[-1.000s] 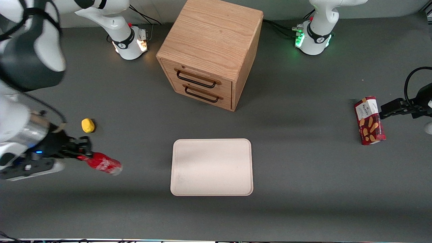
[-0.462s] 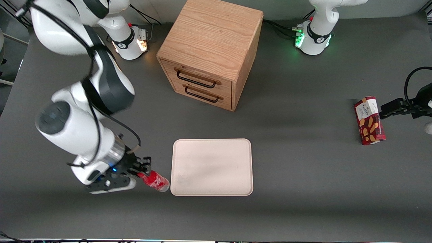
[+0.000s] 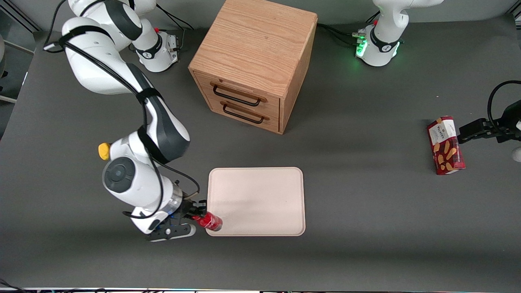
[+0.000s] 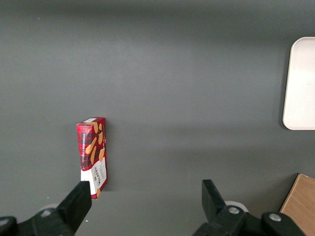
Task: Place coke bottle on tray
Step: 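Lift the bottle and carry it with the right gripper toward the white tray, then lower the bottle onto the tray and open the right gripper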
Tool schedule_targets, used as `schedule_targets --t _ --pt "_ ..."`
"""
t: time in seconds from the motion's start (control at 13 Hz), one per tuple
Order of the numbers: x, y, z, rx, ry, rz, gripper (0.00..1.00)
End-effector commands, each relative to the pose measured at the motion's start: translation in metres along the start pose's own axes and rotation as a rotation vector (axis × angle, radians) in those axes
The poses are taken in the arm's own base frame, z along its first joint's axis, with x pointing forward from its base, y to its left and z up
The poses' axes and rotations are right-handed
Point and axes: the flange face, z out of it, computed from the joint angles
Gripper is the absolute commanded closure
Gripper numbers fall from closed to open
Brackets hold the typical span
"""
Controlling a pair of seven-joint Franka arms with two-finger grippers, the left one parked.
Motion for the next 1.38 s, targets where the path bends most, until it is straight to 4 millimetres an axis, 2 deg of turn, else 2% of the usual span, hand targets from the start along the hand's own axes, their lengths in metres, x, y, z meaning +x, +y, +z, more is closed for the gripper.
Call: schedule_targets --t 0.0,0.23,0.31,0.46,0.62,0.77,0.85,1.08,1.23,1.31 --pt "-0.004 -0.009 0.006 -0.018 -0.002 -0.001 1.0" --pt "-0.006 -0.007 0.012 -0.062 -0.001 -0.021 1.0" --pt "-0.008 -0.008 0.016 -0.066 -0.01 -0.025 0.95" --pt "-0.009 -0.006 0.02 -0.068 -0.017 -0.022 0.73" --pt "-0.011 -0.008 0.022 -0.07 -0.019 0.004 0.61" --pt "-0.01 -0.007 0.022 -0.068 -0.018 0.01 0.31" --pt "-0.01 -0.008 0.02 -0.069 -0.016 0.009 0.0" --pt "-0.009 -0.005 0.015 -0.068 -0.009 0.014 0.0" --pt "-0.006 -0.001 0.004 -0.067 0.0 0.024 0.0" --pt "-0.007 -0.002 -0.01 -0.068 0.006 0.027 0.0"
